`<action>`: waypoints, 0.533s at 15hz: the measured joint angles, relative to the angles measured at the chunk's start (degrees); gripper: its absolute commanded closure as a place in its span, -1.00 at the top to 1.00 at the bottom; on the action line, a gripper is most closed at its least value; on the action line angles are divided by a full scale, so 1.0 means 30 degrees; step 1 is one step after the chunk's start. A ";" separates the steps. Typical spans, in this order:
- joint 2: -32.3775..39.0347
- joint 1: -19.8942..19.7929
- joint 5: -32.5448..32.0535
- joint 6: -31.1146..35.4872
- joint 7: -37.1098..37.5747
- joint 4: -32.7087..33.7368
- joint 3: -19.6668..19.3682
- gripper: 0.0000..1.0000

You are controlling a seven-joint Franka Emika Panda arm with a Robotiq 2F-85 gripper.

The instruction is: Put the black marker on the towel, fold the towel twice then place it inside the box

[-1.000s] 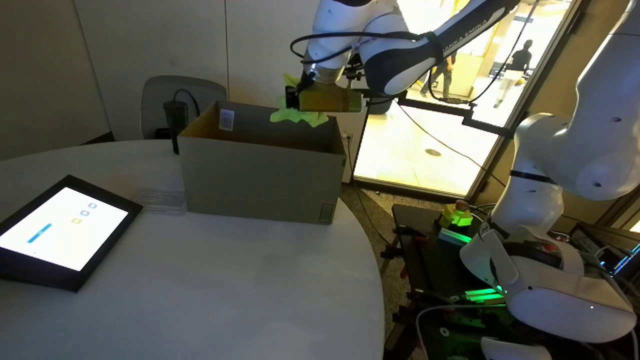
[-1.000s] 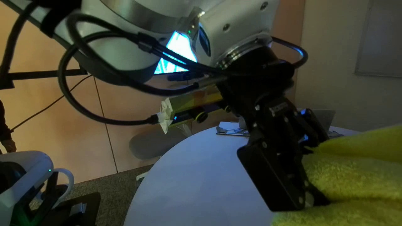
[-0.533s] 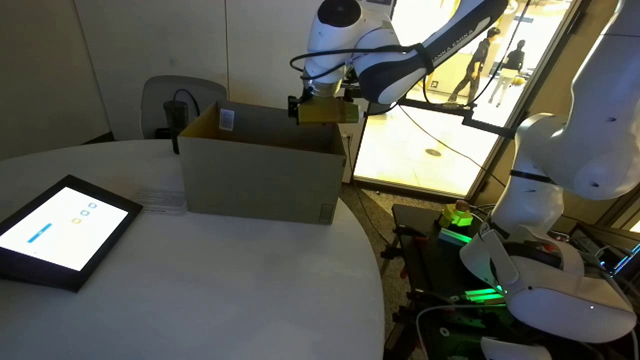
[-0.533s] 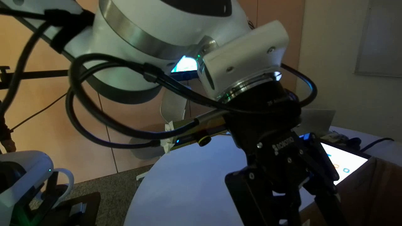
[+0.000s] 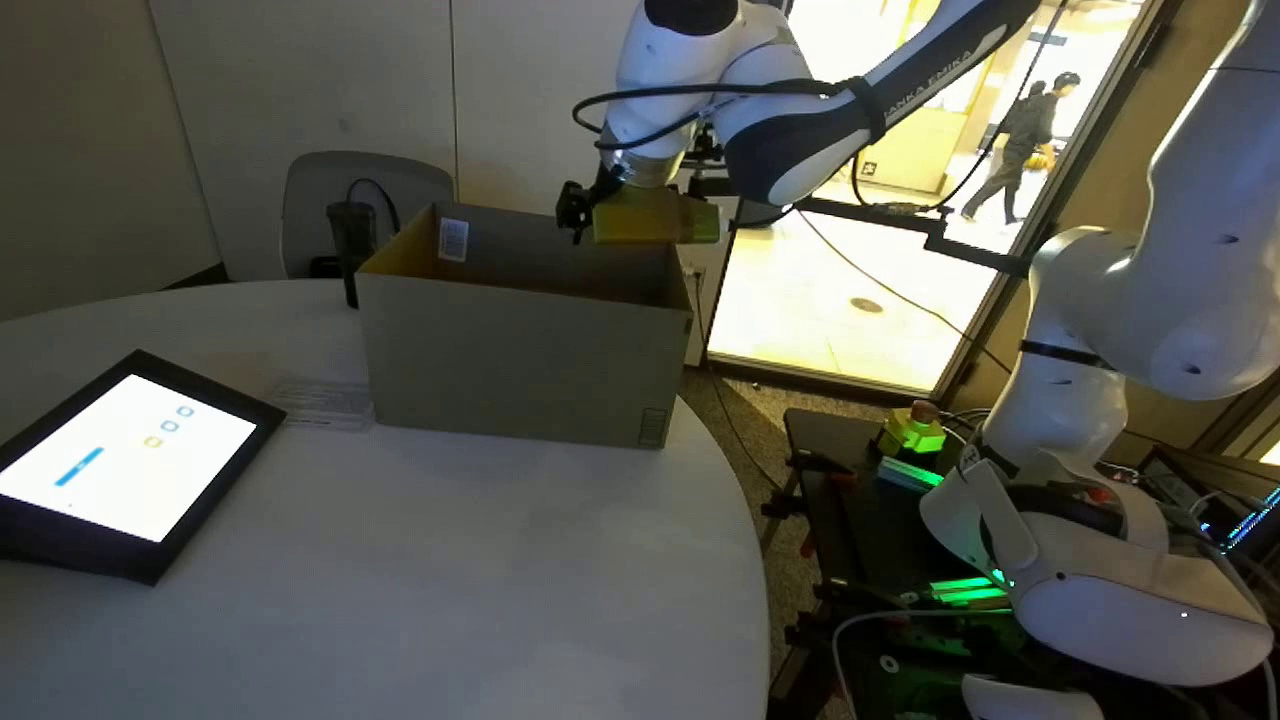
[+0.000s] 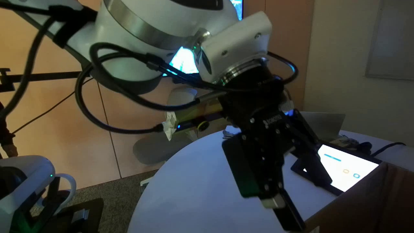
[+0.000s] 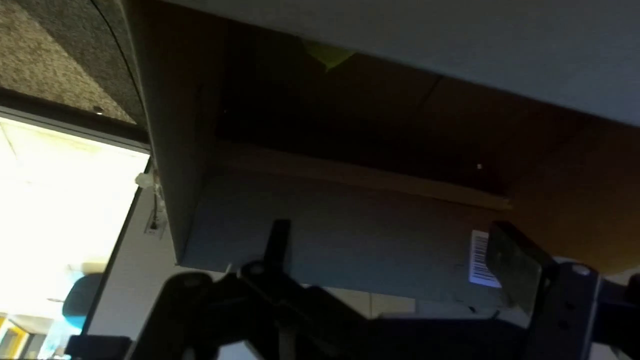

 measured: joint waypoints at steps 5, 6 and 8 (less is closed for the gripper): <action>-0.2836 0.1306 0.2130 0.1327 -0.3075 -0.1547 0.1575 1.00; -0.3538 0.1604 0.3180 0.1504 -0.4182 -0.1947 0.1766 1.00; -0.5032 0.2477 0.5929 0.1507 -0.6943 -0.2744 0.1806 1.00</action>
